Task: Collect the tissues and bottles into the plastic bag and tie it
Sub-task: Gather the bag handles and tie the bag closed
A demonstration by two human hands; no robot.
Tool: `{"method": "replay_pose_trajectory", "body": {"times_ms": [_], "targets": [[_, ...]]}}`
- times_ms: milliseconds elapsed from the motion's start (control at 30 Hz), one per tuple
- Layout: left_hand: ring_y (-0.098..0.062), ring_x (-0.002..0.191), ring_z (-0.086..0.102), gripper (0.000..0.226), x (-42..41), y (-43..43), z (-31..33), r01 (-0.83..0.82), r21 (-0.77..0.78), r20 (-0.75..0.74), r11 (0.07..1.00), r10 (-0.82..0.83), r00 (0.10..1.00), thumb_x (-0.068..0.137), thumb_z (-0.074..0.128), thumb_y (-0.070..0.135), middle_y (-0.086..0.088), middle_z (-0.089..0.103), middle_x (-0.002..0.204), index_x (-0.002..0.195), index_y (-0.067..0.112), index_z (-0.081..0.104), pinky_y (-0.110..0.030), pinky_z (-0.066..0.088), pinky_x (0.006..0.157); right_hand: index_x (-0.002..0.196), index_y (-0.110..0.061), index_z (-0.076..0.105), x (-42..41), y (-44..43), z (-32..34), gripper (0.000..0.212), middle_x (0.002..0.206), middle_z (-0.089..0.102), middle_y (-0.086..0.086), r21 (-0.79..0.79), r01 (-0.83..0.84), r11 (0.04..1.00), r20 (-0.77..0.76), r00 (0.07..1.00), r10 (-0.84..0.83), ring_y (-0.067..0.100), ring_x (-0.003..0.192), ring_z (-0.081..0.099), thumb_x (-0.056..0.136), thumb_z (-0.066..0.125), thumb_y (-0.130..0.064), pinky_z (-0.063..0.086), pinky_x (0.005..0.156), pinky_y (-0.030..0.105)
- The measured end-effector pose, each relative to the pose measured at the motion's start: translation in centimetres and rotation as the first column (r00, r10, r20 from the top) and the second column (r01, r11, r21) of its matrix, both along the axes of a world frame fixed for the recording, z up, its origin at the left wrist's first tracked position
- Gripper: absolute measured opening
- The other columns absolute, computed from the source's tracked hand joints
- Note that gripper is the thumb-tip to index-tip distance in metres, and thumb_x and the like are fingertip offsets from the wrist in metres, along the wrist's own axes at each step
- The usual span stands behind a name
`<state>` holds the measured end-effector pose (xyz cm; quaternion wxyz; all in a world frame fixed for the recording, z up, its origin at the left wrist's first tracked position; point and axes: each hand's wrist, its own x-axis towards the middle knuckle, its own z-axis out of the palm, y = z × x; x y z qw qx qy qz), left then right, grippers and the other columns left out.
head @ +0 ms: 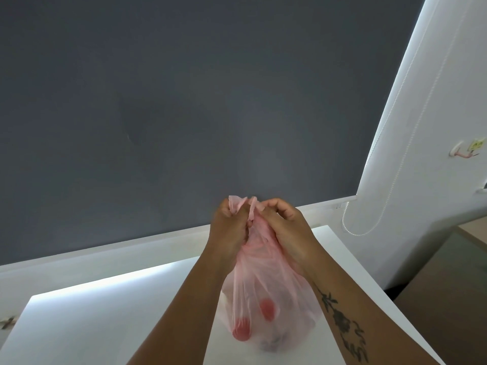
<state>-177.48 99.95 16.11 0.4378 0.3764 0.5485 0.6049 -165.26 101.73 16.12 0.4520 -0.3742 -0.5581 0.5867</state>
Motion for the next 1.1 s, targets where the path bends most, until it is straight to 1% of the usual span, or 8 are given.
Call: {"method": "replay_pose_trajectory", "body": {"times_ms": [167,233,333,467,600,800,900,1100], "targets": [[-0.012,0.043,0.040,0.036,0.0,-0.1,-0.1,0.012,0.012,-0.015,1.000,-0.012,1.000,0.095,0.062,0.036,0.001,0.045,0.053,0.069,0.014,0.052,-0.020,0.033,0.042,0.093,-0.001,0.066,0.2,0.0,0.0,0.026,0.095,0.072,0.020,-0.008,-0.061,0.998,0.010,0.998,0.062,0.027,0.086,0.071,0.089,0.071,-0.026,0.059,0.077,0.037],[-0.015,0.046,0.038,0.040,-0.2,-0.2,-0.4,0.039,0.021,-0.060,0.999,-0.038,0.998,0.097,0.055,0.043,-0.002,0.043,0.056,0.073,0.011,0.052,-0.024,0.033,0.045,0.094,0.002,0.061,0.2,0.0,-0.1,0.027,0.095,0.069,0.025,-0.049,-0.070,0.996,-0.039,0.997,0.068,0.029,0.078,0.069,0.094,0.065,-0.024,0.060,0.075,0.041],[-0.018,0.060,0.049,0.045,-0.3,-0.4,-0.8,-0.062,-0.027,-0.205,0.998,0.055,0.977,0.100,0.042,0.050,-0.003,0.051,0.068,0.080,0.011,0.050,-0.032,0.043,0.059,0.091,-0.017,0.062,0.3,0.4,-0.9,0.021,0.088,0.066,0.014,0.004,0.056,0.998,0.075,0.996,-0.056,0.017,0.073,0.063,0.095,0.059,-0.038,0.058,0.077,0.047],[-0.014,0.066,0.044,0.039,0.3,-1.1,-1.7,-0.184,0.043,-0.448,0.982,0.183,0.875,0.104,0.031,0.045,0.004,0.045,0.072,0.076,0.020,0.041,-0.030,0.037,0.062,0.092,-0.025,0.054,-0.1,0.3,-1.1,0.015,0.080,0.067,-0.001,0.142,0.296,0.945,0.144,0.938,-0.315,0.014,0.069,0.061,0.101,0.048,-0.036,0.049,0.062,0.021],[-0.014,0.066,0.040,0.040,0.8,-1.4,-1.8,-0.259,0.061,-0.344,0.964,0.264,0.901,0.103,0.031,0.047,0.004,0.041,0.071,0.078,0.017,0.039,-0.032,0.036,0.064,0.093,-0.013,0.049,-1.0,0.9,-1.4,0.011,0.078,0.063,0.006,0.252,0.338,0.907,0.226,0.891,-0.395,0.013,0.065,0.056,0.100,0.048,-0.020,0.040,0.055,0.017],[-0.006,0.058,0.033,0.041,0.4,-2.0,-1.4,-0.252,0.101,-0.320,0.962,0.272,0.907,0.102,0.037,0.046,0.006,0.035,0.068,0.075,0.016,0.035,-0.024,0.035,0.058,0.085,-0.021,0.072,0.5,2.1,0.1,0.017,0.080,0.072,-0.004,0.017,-0.165,0.986,0.517,0.846,0.132,0.014,0.072,0.065,0.088,0.055,-0.019,0.051,0.066,0.024],[-0.004,0.057,0.032,0.041,-0.1,-2.0,-1.1,-0.201,0.110,-0.376,0.974,0.227,0.898,0.102,0.037,0.046,0.007,0.034,0.067,0.074,0.017,0.033,-0.020,0.033,0.056,0.075,-0.013,0.062,1.4,2.3,1.2,0.023,0.076,0.062,0.001,-0.094,-0.323,0.942,0.583,0.749,0.315,0.024,0.075,0.057,0.084,0.052,-0.031,0.046,0.071,0.034],[-0.001,0.056,0.032,0.039,-0.9,-2.2,-1.0,-0.039,0.101,-0.445,0.994,0.081,0.892,0.102,0.038,0.044,0.014,0.034,0.062,0.072,0.019,0.035,-0.013,0.032,0.053,0.091,-0.023,0.074,2.6,2.4,2.2,0.012,0.098,0.072,0.003,-0.028,-0.460,0.887,0.685,0.638,0.353,0.012,0.084,0.064,0.086,0.065,-0.027,0.050,0.082,0.031]]}}
